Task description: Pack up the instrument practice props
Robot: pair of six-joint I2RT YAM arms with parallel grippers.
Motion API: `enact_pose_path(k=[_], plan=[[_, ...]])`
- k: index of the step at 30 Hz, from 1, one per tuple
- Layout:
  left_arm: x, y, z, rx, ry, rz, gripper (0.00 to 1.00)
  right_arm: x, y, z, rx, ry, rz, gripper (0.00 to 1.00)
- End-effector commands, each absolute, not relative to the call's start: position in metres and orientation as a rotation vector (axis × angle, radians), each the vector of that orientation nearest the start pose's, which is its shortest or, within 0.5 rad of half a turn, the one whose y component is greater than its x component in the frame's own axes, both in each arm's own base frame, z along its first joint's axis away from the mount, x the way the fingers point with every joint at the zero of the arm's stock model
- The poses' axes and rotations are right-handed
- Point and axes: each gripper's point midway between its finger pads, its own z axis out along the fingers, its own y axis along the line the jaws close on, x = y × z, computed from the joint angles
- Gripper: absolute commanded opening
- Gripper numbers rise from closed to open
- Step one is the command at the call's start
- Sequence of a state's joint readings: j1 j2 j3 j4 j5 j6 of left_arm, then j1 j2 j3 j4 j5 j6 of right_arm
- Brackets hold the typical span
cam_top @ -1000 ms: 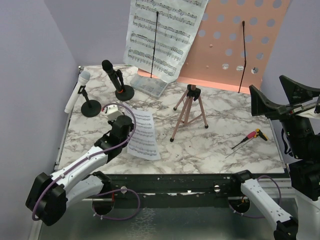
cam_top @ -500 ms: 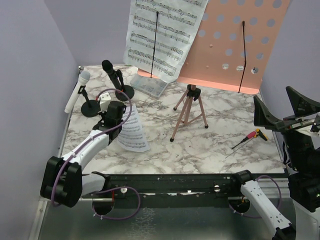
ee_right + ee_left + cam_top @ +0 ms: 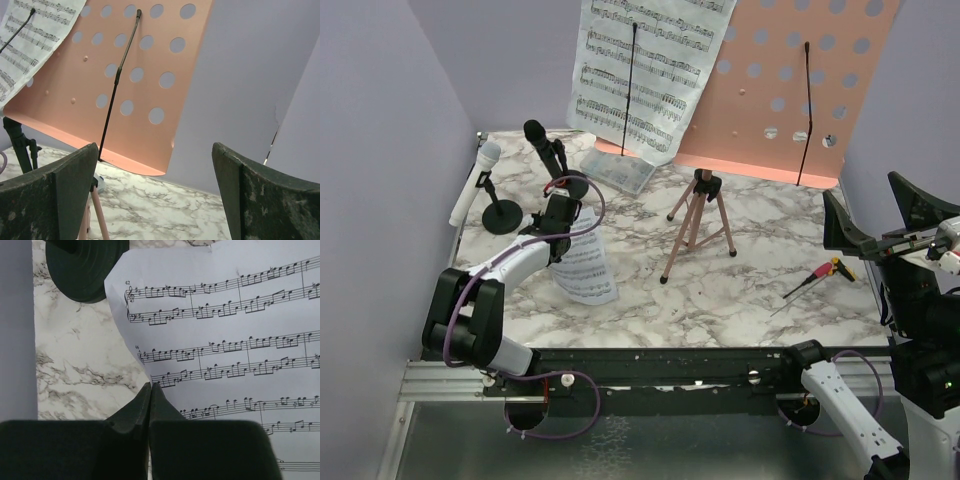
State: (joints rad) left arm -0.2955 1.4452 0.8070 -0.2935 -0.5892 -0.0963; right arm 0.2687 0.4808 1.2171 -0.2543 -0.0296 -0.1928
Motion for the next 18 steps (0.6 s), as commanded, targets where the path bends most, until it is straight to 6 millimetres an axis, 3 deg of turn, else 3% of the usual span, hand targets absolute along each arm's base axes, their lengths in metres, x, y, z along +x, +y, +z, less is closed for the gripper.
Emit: enact_pose_path(k=[1, 11, 18], plan=[[0.332, 0.014, 0.078, 0.191, 2.388, 0.703, 0.0, 0.159, 0.036, 0.528, -0.255, 1.038, 0.057, 1.0], [0.349, 0.023, 0.087, 0.235, 2.289, 0.783, 0.0, 0.159, 0.036, 0.535, -0.261, 1.04, 0.056, 1.0], [0.358, 0.026, 0.088, 0.253, 2.275, 0.815, 0.12, 0.157, 0.039, 0.54, -0.272, 1.039, 0.074, 1.0]])
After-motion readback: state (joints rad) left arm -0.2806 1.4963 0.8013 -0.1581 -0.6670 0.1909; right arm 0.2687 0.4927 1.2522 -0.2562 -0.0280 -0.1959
